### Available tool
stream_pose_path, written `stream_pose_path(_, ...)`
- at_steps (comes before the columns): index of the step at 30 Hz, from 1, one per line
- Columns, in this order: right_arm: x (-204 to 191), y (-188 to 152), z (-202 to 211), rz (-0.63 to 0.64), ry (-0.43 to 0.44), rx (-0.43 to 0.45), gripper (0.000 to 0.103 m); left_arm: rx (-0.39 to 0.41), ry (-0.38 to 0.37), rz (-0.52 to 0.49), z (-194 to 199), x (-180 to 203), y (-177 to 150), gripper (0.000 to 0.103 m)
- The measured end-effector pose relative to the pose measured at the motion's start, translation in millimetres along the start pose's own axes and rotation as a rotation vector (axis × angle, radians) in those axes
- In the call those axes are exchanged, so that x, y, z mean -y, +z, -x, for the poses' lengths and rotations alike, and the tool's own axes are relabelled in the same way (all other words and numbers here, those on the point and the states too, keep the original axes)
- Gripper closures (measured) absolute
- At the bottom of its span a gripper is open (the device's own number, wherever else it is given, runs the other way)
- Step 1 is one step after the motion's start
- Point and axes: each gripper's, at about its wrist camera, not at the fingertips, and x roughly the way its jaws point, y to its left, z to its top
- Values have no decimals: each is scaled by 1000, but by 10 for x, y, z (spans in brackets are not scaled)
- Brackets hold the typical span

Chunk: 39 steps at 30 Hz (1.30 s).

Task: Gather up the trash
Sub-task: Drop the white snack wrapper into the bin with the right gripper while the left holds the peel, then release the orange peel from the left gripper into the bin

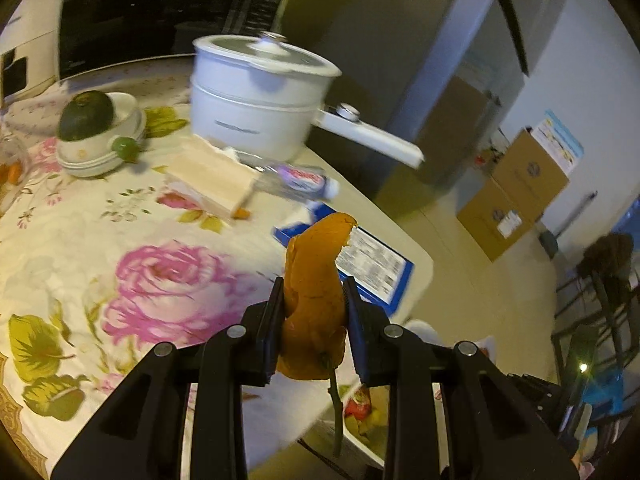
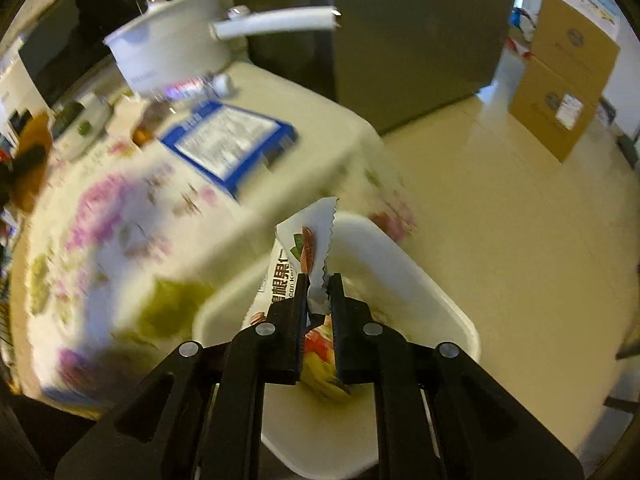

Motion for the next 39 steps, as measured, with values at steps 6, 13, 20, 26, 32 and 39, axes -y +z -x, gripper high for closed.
stream_pose_path(6, 215, -281, 92, -32, -79, 27, 33, -55, -21, -92, -164, 414, -228, 74)
stream_pose_path(13, 491, -433, 210, -82, -236, 126, 20, -122, -47, -199, -393, 886, -507, 74)
stream_pose_path(20, 671, -468, 352, -121, -342, 211, 15, -179, -78, -291, -573, 1283, -747, 73)
stream_pose_path(26, 881, -477, 419, -198, -393, 237, 12, -232, -95, -345, -729, 1514, -923, 70)
stream_pose_path(32, 958, -475, 371, -233, -403, 212, 12, -262, -105, -365, -810, 1611, -1010, 45)
stream_pose_path(39, 935, -456, 316, -237, -380, 189, 9, -276, -86, -344, -893, 1524, -965, 36)
